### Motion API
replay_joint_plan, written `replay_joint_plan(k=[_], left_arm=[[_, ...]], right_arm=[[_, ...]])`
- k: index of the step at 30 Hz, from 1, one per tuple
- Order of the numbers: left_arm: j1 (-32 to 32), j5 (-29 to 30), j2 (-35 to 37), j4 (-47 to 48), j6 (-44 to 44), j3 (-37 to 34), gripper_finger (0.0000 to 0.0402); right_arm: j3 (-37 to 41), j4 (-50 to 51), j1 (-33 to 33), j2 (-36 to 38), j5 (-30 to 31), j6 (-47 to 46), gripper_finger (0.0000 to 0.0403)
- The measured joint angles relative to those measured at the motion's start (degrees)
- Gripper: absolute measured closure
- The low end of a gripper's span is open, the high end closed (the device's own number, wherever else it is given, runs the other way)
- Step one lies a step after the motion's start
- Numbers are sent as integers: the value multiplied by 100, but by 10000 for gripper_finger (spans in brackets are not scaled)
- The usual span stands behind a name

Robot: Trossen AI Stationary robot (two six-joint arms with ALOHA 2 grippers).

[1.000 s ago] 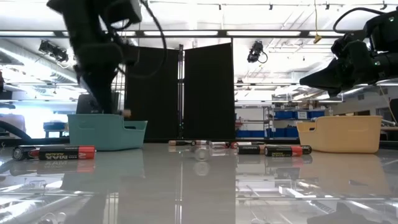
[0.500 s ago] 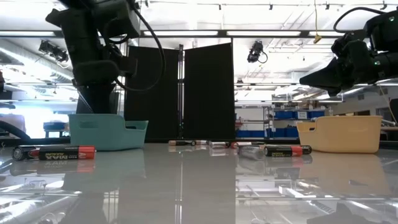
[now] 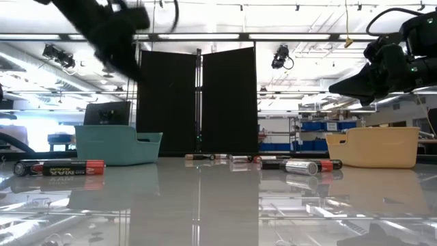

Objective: Sort batteries
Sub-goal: Put the silver battery into the yellow bin

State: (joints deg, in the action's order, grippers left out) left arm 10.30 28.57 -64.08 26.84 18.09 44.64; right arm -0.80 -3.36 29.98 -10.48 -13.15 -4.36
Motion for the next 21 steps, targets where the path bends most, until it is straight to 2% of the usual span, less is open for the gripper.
replay_joint_plan(k=[3,12,16,21], left_arm=[[143,-118,270,-790,-509,-139,392],[125,-1274,772,-3331,-1299,-1549,397],[121,-1467,991,-4014,-1528,-2022,397],[-45,-1584,1324,-4472,-1769,-2550,397]], right_arm=[[0,-1,2,0,4,0,374],[0,-133,4,0,7,0,373],[0,-264,4,-2,7,0,375],[0,-920,4,0,4,0,375]])
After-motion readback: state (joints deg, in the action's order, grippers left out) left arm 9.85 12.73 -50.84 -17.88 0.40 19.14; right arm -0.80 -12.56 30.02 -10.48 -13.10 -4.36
